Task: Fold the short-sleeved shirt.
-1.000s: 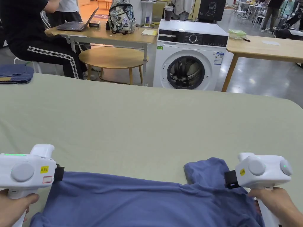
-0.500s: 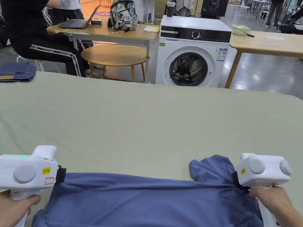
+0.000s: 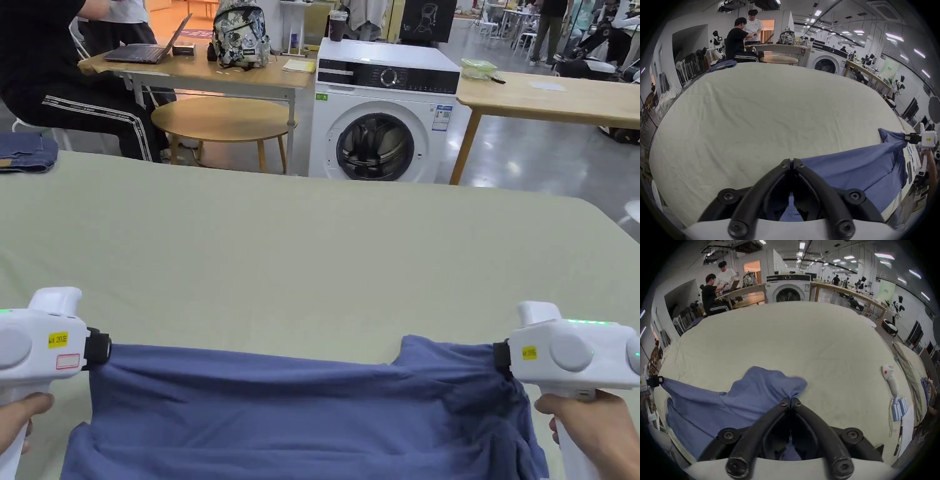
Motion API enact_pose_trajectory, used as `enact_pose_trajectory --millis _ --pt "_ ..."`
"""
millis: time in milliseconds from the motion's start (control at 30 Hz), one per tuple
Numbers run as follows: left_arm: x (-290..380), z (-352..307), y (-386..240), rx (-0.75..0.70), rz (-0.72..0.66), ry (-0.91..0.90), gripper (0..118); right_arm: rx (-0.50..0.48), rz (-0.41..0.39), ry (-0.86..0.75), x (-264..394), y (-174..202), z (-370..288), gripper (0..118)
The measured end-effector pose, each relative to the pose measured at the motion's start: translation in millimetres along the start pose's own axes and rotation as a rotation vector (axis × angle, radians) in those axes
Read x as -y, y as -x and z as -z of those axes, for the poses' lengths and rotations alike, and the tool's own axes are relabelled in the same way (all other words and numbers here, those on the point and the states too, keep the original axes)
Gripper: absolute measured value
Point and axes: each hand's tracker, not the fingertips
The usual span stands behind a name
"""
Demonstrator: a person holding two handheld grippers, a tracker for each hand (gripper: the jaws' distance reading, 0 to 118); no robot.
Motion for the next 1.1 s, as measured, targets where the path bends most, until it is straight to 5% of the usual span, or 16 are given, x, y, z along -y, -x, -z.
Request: enact_pose_trajectory --millis 433,1100 --pt "44.8 -70.6 18.2 0.051 0.002 -0.034 0 0.024 -0.057 -0.021 67.9 -6.2 -99.3 0" --pt "154.2 -54.4 25.6 0.008 0.051 0.236 0 0.074 -0.100 0.250 189.0 -14.0 -72.7 0"
